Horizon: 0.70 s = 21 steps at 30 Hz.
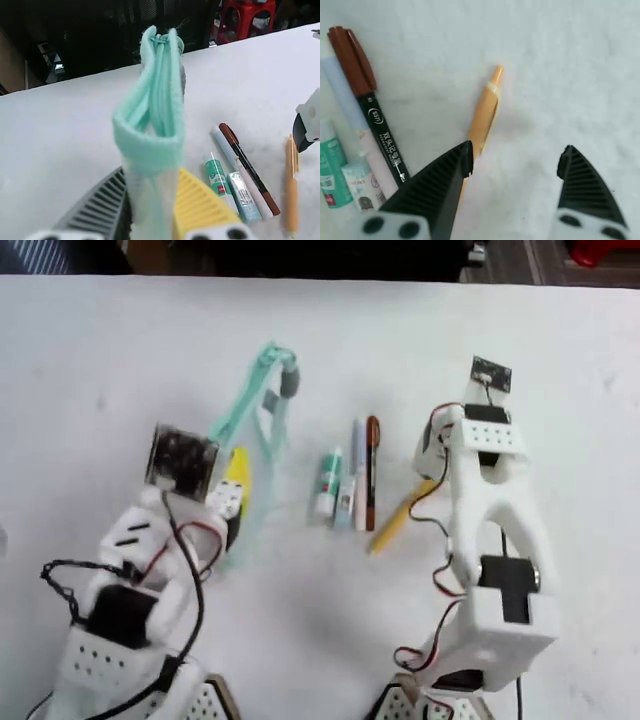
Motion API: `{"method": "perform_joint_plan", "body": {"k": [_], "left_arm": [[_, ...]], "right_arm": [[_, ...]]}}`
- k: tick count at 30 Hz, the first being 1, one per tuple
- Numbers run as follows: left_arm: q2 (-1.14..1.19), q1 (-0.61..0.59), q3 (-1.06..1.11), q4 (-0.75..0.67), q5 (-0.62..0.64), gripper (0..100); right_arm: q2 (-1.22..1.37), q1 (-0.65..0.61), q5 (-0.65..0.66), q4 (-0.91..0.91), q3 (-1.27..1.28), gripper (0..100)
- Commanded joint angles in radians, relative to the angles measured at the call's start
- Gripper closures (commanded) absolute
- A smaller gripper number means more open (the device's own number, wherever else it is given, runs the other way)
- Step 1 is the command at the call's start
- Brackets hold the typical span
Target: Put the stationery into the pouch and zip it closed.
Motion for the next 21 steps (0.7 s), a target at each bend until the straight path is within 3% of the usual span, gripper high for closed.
{"method": "perform_joint_plan", "body": {"k": [1, 6, 11, 16, 21], "left_arm": [[0.073, -0.008, -0.018, 0.002, 0.046, 98], [-0.056, -0.002, 0.066, -0.031, 0.044, 98], [-0.219, -0.002, 0.219, -0.120, 0.044, 98], [-0.355, -0.001, 0.278, -0.118, 0.044, 98], [-0.394, -0.001, 0.313, -0.118, 0.044, 98]], "right_arm": [[0.024, 0.016, -0.012, -0.015, -0.074, 73.6], [0.097, 0.008, -0.081, -0.019, -0.130, 73.6], [0.199, 0.007, -0.095, -0.015, -0.206, 73.7], [0.305, -0.005, -0.095, -0.012, -0.267, 73.8], [0.354, -0.004, -0.089, 0.042, -0.333, 83.7]]}}
